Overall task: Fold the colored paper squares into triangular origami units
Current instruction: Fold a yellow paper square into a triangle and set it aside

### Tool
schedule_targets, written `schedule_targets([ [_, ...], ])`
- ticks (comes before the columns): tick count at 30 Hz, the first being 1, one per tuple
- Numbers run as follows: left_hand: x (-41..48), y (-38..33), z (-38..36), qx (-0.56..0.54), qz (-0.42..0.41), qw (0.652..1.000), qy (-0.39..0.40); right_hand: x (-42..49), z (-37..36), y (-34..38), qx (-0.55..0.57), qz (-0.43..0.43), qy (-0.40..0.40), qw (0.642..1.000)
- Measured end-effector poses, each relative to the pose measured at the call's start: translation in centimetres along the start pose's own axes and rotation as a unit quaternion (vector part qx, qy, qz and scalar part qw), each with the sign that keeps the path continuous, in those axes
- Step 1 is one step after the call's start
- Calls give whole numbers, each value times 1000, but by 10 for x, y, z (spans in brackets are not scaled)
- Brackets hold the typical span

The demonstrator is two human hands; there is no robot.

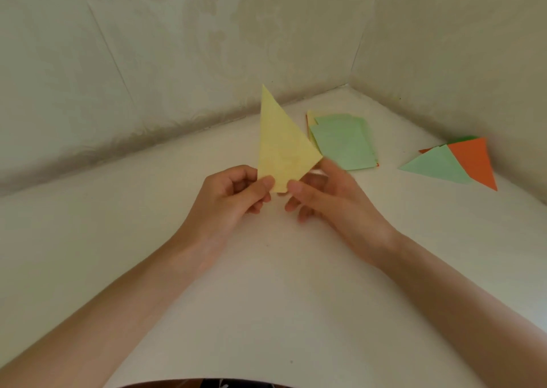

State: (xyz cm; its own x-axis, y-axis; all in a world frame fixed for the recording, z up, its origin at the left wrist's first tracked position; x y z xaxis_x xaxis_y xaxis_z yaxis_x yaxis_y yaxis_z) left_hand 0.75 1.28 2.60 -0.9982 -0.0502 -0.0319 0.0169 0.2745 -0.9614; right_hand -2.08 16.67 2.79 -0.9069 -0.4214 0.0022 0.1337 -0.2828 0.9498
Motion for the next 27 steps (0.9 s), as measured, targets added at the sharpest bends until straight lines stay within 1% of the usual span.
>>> schedule_targets([
  [1, 2, 1, 2, -25, 21, 999, 2, 2, 7, 0, 45, 11, -16, 999],
  [2, 4, 1, 3, -52, 44, 998, 6, 4, 15, 0, 64, 34, -22, 997],
  [4, 7, 0, 5, -86, 87, 992, 18, 5, 25, 3, 37, 96, 11, 995],
  [6, 8, -1, 5, -88, 114, 989, 38, 4, 23, 5, -24, 140, 61, 988],
  [8, 8, -2, 4, -71, 121, 988, 63, 4, 16, 3, -66, 151, 67, 984],
  [12, 8, -2, 4, -53, 120, 987, 91, 6, 13, 1, -86, 141, 26, 986],
  [15, 7, -2, 3, -40, 88, 992, 78, 6, 15, -1, -114, 159, -16, 981],
  [18, 6, -4, 5, -46, -3, 998, 32, 7, 18, -2, -103, 164, -59, 979],
  [21, 2, -8, 0, -5, -71, 996, 61, 8, 19, -3, -90, 156, -85, 980],
  [23, 1, -8, -2, 21, -86, 994, 69, 8, 18, -3, -71, 138, -90, 984],
  [27, 2, -8, 0, 47, -118, 991, 50, 6, 15, -1, -43, 112, -99, 988],
])
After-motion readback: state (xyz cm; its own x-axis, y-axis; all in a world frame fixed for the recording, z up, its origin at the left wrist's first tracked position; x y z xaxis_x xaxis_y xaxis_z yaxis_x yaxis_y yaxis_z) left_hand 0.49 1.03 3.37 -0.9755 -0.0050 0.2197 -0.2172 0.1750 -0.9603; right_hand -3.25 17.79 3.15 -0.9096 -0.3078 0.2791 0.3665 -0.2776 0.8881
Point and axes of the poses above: each hand's wrist, its own x-axis towards the middle knuckle, its own z-axis out of the back of the hand, y = z × x, the point moved 4 cm from there along x, towards the middle knuckle, and after that the axes turned 15 degrees about -x, right-handed, at the moved point
